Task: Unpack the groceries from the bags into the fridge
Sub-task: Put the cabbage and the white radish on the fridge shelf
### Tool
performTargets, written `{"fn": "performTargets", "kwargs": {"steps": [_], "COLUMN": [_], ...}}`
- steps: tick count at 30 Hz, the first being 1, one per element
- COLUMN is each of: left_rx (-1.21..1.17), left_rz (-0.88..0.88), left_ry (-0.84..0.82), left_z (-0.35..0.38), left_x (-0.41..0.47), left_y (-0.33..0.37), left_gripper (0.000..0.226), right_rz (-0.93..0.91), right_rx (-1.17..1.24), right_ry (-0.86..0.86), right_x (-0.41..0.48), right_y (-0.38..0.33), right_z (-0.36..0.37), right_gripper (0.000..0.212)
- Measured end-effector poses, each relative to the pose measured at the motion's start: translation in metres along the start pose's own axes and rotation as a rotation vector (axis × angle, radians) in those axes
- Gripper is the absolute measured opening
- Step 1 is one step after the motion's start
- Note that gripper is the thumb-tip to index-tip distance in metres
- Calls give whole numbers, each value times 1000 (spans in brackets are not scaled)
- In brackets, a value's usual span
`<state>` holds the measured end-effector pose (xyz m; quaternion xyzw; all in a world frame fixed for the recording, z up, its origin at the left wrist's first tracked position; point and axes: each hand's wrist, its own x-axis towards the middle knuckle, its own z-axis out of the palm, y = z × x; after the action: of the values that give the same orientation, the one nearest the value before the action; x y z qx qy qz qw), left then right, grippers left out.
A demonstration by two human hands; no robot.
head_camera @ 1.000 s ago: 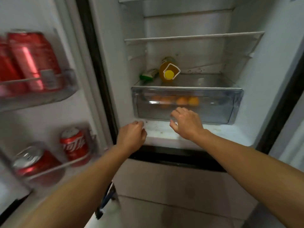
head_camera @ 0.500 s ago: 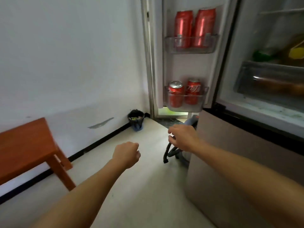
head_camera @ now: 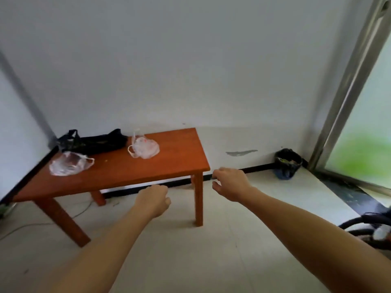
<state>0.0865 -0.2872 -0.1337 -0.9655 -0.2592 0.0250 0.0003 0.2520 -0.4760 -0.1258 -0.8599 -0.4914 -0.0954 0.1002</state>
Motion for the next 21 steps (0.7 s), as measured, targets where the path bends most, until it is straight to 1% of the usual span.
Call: {"fn": "performTargets", "kwargs": {"steps": [3, 8, 15, 18, 21], "left_rx": [-5, -5, -49, -56, -74], "left_rz": [-96, -190, -272, -314, -377], "left_ry": [-9, -32, -17, -15, 33], "left_z": [0, 12, 20, 16, 12], "left_x": [11, 43, 120, 152, 180], "left_y": [-74, -164, -270, -314, -357], "left_gripper": [25, 31, 22, 19, 17], "right_rz": [-50, -137, -205, -244, -300], "right_rx": [52, 53, 98, 123, 147], "right_ry": [-32, -52, -88, -133, -136], "right_x": [60, 152, 299, 362, 424], "right_y": [-51, -106, -154, -176, -201], "right_z": [18, 48, 117, 140, 158], "right_gripper": [19, 18, 24, 25, 28]}}
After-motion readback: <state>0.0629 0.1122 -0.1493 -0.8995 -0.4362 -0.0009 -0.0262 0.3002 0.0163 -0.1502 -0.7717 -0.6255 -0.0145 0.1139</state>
